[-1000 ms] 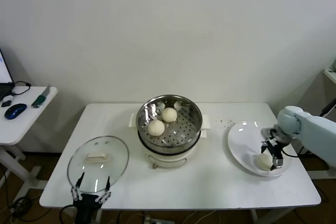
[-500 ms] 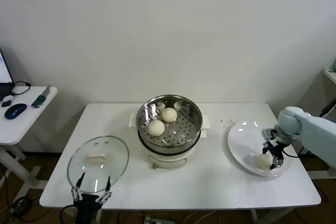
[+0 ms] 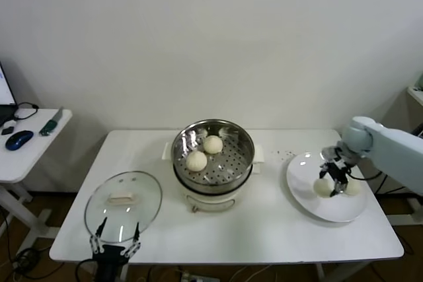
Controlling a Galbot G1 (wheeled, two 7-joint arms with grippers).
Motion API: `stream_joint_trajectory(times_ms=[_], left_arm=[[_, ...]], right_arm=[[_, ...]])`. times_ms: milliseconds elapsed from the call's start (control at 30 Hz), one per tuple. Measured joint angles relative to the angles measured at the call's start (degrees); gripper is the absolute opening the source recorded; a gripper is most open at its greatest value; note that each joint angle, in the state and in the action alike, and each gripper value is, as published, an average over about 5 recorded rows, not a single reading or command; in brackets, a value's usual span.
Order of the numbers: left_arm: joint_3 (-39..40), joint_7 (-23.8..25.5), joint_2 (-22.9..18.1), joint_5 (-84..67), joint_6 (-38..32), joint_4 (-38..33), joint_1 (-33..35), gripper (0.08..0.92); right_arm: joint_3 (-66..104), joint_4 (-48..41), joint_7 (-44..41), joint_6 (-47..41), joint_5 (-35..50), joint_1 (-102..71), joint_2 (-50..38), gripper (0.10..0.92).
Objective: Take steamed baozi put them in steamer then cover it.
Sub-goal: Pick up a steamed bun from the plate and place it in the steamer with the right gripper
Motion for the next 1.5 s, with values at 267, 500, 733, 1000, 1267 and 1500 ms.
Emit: stream_joint_trajectory(times_ms=[267, 500, 733, 1000, 1267, 1500], left_arm=[[0.4, 0.0, -0.5, 0.5, 0.0, -0.3, 0.1, 0.823], [0.2, 0.0, -0.6, 0.5, 0.0, -0.2, 0.4, 0.823], [0.0, 0.0, -0.4, 0.3, 0.0, -0.5, 1.0, 0.823], [-0.3, 0.1, -0.2, -0.1, 0.1, -0.7, 1.2, 0.823], [-0.6, 0.2, -0.5, -0.6, -0.3, -0.6, 1.8, 0.823], [-0.9, 0.2, -0.6, -1.4, -0.7, -0.3, 1.9, 0.823]], right_arm=[[-7.4, 1.3, -1.5, 8.1, 2.1, 13.8, 6.1, 0.680], [-10.1, 2.6, -2.6, 15.5, 2.9, 21.8, 13.5, 0.686], [-10.1, 3.7, -3.3, 21.9, 1.8, 24.5, 21.9, 0.693], [-8.4, 3.9, -3.4, 27.7, -2.8, 22.8, 30.7, 0.698], [-7.9, 4.2, -3.0, 32.0, -7.9, 18.8, 37.0, 0.704], [-8.5, 5.0, -2.8, 34.3, -10.7, 15.8, 39.2, 0.709]])
